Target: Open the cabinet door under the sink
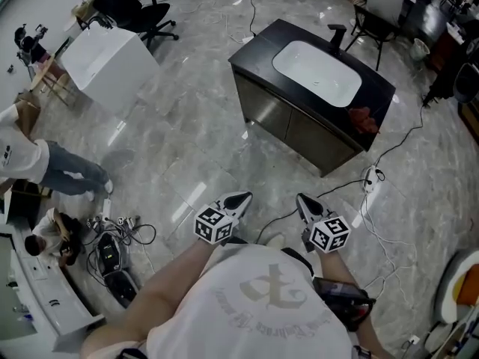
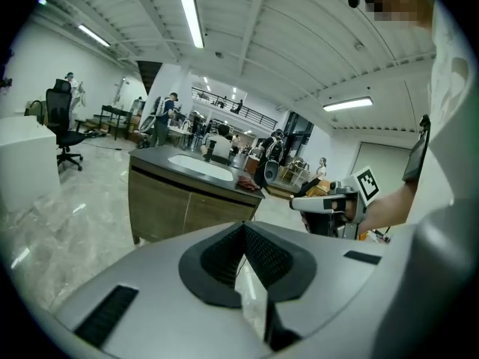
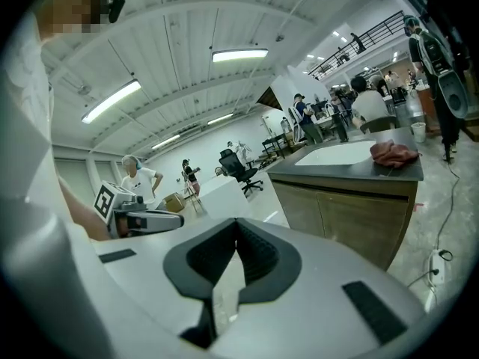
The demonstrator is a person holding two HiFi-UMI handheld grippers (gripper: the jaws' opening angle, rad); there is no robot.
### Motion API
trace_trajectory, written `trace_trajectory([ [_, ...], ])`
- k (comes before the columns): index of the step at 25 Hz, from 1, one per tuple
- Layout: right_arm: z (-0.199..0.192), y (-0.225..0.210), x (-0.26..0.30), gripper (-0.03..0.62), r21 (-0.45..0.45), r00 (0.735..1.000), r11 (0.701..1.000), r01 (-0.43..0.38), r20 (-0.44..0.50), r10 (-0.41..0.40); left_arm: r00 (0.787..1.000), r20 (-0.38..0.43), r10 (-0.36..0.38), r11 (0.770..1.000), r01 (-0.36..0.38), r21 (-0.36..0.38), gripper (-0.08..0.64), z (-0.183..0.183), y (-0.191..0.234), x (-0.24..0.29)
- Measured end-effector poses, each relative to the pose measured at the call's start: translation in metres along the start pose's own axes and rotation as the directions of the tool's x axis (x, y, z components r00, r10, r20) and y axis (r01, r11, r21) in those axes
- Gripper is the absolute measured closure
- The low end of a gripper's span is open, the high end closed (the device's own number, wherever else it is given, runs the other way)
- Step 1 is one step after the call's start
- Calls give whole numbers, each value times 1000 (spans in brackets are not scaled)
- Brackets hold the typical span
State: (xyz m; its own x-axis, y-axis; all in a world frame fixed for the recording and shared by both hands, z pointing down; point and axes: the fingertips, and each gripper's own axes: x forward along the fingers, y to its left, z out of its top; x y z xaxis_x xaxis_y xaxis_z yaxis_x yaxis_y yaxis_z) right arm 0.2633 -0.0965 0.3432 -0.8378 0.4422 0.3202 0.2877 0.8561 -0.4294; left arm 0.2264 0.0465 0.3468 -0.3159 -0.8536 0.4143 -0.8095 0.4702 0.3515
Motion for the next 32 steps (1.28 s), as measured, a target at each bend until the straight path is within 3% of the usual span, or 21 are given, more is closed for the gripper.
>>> trace_trajectory([
  [17, 32, 61, 135, 578, -51, 990, 989, 140, 14, -140, 998, 25, -55, 998, 55, 23, 551, 35, 148, -71],
  [26, 42, 79, 177, 578, -93, 989, 985, 145, -22, -147, 998, 58, 16, 999, -14, -37, 551, 39, 204, -105],
  [32, 65, 67, 219, 578, -139, 992, 983, 120, -22, -124, 997, 83, 3, 1000, -1, -28, 551, 59, 231, -95],
])
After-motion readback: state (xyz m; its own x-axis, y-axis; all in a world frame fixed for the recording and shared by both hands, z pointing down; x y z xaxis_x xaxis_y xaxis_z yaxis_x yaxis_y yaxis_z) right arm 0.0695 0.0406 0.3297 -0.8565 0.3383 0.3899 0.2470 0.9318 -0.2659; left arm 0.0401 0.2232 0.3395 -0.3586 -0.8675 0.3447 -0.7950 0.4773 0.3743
